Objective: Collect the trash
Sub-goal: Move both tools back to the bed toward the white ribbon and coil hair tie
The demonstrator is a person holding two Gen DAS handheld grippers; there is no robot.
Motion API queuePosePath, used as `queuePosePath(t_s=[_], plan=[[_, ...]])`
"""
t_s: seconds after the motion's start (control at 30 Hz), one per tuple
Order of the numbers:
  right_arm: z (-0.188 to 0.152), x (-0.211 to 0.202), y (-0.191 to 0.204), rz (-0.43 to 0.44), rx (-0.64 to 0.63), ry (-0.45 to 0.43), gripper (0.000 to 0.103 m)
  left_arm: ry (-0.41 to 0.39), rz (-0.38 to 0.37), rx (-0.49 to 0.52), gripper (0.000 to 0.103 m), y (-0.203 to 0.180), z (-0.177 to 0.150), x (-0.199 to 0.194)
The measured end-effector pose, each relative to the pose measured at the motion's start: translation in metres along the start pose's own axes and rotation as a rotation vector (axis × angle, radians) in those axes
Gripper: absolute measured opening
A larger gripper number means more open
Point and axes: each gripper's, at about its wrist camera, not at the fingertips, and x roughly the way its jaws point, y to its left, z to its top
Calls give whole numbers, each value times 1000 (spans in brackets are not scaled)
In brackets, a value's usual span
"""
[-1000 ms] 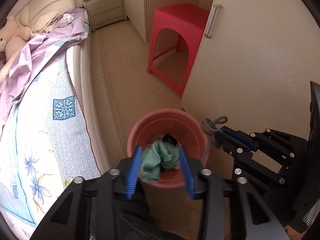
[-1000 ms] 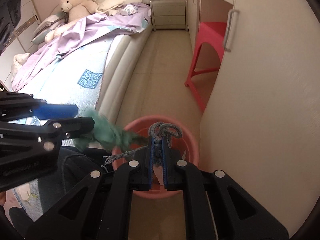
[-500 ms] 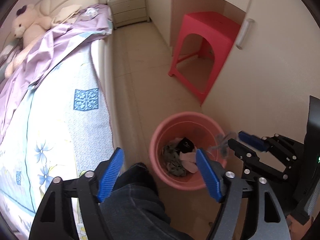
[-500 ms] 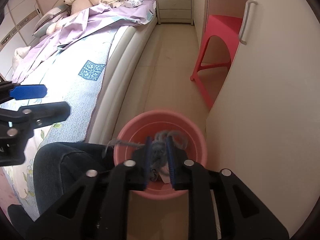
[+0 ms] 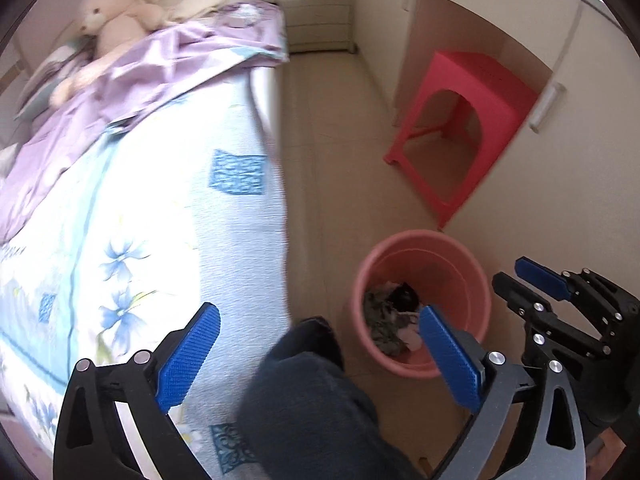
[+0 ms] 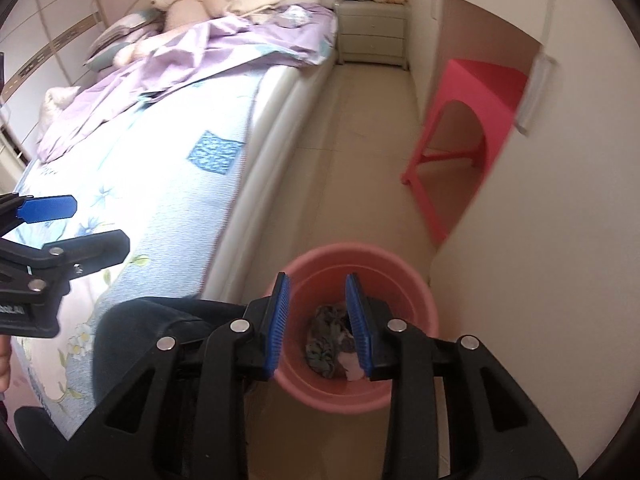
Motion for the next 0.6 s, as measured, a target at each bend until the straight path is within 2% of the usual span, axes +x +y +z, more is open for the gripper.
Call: queuePosePath(t_s=[0.03,0.07,0.13,0.3,0.6], plan=[[1,0,11,21,-14,-3,33,-3,5,-20,98,8,-4,-3],[2,0,18,35,-22,-6,42,-8,14,-47,98,18,-8,-7],[4,0,38,63,-47,-14,51,-20,39,-87,98,34,-16,-14],[8,2,95,119,-145,-8,56,-30,88,-180,98,80,-41,-31],[7,-7,185,209,-299,-10,57,-48,135,-329,98,145,-86,-59]])
